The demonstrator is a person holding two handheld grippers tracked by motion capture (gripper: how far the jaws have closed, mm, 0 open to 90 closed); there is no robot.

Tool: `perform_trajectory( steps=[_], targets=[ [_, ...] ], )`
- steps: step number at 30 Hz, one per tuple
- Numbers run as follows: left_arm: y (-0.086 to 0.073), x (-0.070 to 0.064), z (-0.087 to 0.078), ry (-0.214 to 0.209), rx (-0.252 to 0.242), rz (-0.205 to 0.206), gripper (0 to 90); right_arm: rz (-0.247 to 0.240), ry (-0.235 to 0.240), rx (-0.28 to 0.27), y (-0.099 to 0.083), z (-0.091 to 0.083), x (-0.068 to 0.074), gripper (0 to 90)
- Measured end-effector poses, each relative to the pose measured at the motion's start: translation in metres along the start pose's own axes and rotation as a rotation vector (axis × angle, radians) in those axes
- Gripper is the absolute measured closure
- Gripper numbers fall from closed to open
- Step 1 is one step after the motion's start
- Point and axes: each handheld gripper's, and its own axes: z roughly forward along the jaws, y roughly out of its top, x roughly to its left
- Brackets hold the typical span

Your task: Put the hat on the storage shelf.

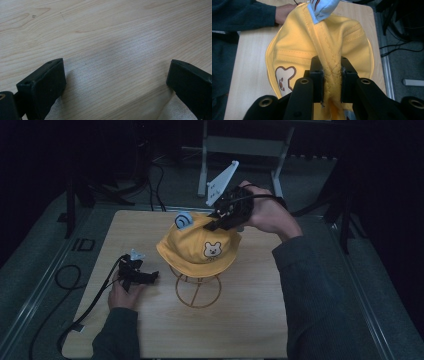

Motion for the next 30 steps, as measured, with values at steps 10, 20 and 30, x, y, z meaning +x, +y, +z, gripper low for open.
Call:
perform_trajectory(
  steps=[10, 20, 30],
  targets=[
    [0.0, 0.0, 0.0, 0.0, 0.0, 0.0, 2.1, -0.02, 0.038, 0.051, 0.006, 0.02, 0.005, 76.4],
    [0.0, 0.0, 0.0, 0.0, -0.001, -0.001, 2.1, -0.024, 0.069, 0.081, 0.01, 0.042, 0.007, 76.0],
    [0.0, 0.0, 0.0, 0.0, -0.002, -0.002, 2.1, -0.018, 0.078, 0.094, 0.012, 0.052, 0.008, 74.3]
  ],
)
